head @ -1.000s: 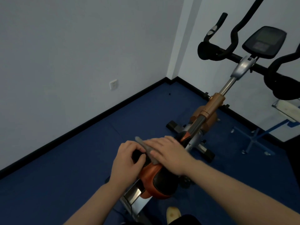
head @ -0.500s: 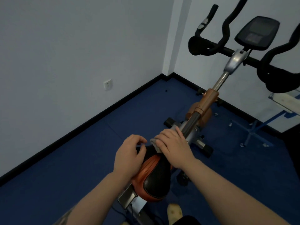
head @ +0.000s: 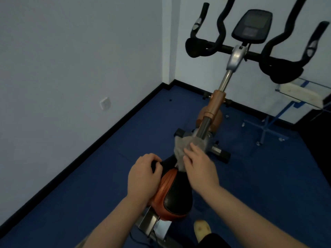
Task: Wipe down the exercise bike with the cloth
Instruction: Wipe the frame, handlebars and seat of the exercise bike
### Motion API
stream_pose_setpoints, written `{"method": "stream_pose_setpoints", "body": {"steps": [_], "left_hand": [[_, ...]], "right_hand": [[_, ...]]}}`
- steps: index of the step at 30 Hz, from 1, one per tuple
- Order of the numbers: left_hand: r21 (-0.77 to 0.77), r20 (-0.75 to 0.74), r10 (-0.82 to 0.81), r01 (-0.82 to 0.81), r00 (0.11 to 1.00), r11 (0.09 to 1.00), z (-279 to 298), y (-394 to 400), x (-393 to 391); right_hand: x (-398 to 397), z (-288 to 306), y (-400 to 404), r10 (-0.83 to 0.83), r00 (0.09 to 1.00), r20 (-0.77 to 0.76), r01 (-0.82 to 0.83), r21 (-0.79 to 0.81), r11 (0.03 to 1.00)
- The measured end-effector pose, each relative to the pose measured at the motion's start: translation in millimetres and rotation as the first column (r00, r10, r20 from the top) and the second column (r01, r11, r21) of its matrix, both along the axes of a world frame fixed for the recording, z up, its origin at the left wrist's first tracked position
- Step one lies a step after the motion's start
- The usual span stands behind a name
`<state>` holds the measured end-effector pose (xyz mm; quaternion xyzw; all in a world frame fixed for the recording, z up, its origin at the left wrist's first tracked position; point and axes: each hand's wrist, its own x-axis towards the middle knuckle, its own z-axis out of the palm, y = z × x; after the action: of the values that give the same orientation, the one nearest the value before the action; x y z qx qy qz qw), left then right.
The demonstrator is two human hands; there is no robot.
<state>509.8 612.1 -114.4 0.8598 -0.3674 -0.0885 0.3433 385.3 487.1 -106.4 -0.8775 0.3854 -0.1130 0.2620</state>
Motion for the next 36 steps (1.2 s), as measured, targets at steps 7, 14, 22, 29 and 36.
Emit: {"method": "stream_pose_setpoints", "body": {"steps": [7, 14, 22, 29, 36], "left_hand": [[-0.019, 0.005, -0.036, 0.036, 0.999, 0.999, -1.3, -1.5, 1.0], [-0.012, -0.013, -0.041, 0.041, 0.999, 0.999, -1.7, 1.8, 0.5], [0.011, -0.029, -0.012, 0.012, 1.0, 1.0, 0.9, -1.0, 1.4], [0.033, -0.046, 0.025, -0.023, 0.999, 0.999, 2.2, -2.9, 0.2], [0.034, -0.043, 0.083, -0.081, 0.996, 0.996, 1.4, -3.6, -2.2]], "right_hand": [[14.6, 5.7, -1.0, -0.189, 0.981, -0.033, 0.191, 0.096, 0.977], [7.5, 4.8, 5.9, -0.087, 0.987, -0.138, 0.126, 0.304, 0.944], [39.9, -5.7, -44.5, -0.283, 0.951, -0.124, 0.303, 0.551, 0.778], [30.4, -15.3, -49.7, 0.191, 0.981, -0.034, -0.191, 0.018, 0.981], [-0.9, 1.9, -50.1, 0.542, 0.834, 0.101, -0.548, 0.05, 0.835]]}}
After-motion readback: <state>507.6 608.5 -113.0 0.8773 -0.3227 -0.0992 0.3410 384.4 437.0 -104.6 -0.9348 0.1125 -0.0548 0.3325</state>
